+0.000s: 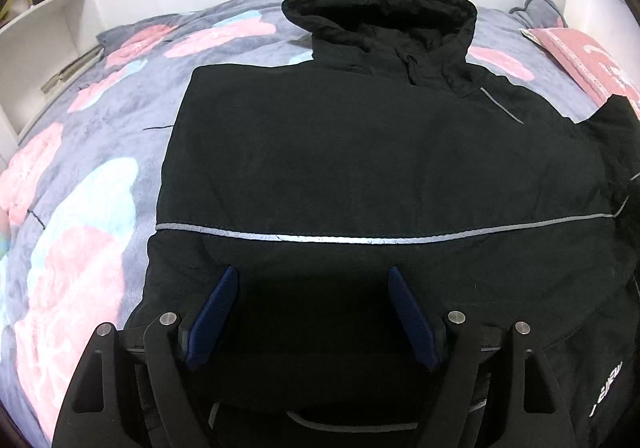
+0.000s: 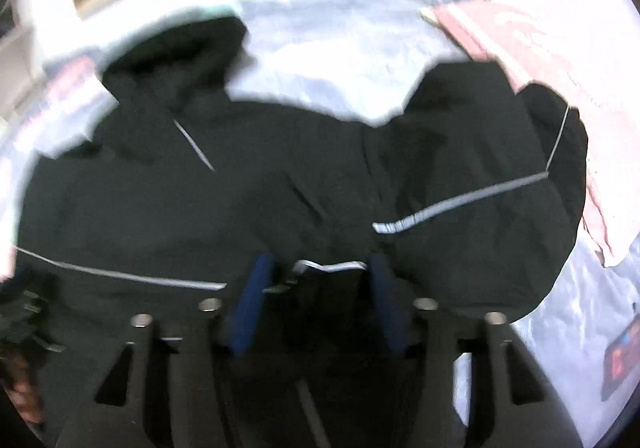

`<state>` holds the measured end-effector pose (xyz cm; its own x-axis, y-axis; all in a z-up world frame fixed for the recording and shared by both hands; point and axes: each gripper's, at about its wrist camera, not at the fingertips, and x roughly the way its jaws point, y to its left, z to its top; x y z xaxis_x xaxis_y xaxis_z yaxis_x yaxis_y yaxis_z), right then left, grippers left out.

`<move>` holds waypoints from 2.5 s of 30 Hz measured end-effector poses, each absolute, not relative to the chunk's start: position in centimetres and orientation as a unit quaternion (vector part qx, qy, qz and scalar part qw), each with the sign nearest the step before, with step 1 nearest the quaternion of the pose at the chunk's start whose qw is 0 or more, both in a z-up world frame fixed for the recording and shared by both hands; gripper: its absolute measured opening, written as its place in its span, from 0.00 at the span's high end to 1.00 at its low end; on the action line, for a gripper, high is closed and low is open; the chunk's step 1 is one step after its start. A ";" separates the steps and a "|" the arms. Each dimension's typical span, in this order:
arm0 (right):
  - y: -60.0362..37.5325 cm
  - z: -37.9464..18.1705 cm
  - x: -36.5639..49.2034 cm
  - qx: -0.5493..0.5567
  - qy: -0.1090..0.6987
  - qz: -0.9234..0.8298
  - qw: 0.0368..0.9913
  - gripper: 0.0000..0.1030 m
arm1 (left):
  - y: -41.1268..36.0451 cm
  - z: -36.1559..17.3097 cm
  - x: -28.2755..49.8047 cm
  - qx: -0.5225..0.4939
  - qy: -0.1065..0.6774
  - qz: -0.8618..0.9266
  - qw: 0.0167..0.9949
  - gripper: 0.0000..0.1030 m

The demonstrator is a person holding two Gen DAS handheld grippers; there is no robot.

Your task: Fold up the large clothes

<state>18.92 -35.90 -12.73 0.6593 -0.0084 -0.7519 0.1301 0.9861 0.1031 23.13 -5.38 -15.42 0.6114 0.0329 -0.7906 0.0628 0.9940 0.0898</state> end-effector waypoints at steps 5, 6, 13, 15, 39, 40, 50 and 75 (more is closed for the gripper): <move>-33.0 -10.6 19.3 0.039 0.388 -0.011 0.921 0.34 | -5.2 -15.6 23.1 0.055 0.436 -0.009 0.898 0.23; -32.2 -11.4 19.8 0.025 0.395 -0.010 0.918 0.35 | -5.2 -15.6 23.1 0.054 0.435 -0.009 0.899 0.22; -31.0 -18.5 22.1 0.022 0.439 -0.016 0.898 0.44 | -5.5 -16.0 22.6 0.063 0.416 -0.006 0.907 0.21; -30.6 -18.4 22.1 0.012 0.437 -0.021 0.899 0.43 | -5.4 -16.1 22.5 0.061 0.410 -0.007 0.910 0.21; -64.3 -10.3 20.7 0.166 0.355 -0.132 0.911 0.27 | -5.6 -16.5 21.5 0.055 0.377 -0.001 0.925 0.19; -65.9 -11.1 21.8 0.181 0.357 -0.136 0.906 0.27 | -5.6 -16.6 21.5 0.056 0.377 0.000 0.925 0.19; -71.1 -17.3 29.0 0.258 0.413 -0.136 0.863 0.40 | -5.9 -16.7 21.7 0.061 0.377 0.007 0.924 0.18; -71.1 -13.7 16.9 0.207 0.381 -0.203 0.878 0.92 | -6.0 -16.6 21.9 0.069 0.379 0.014 0.923 0.18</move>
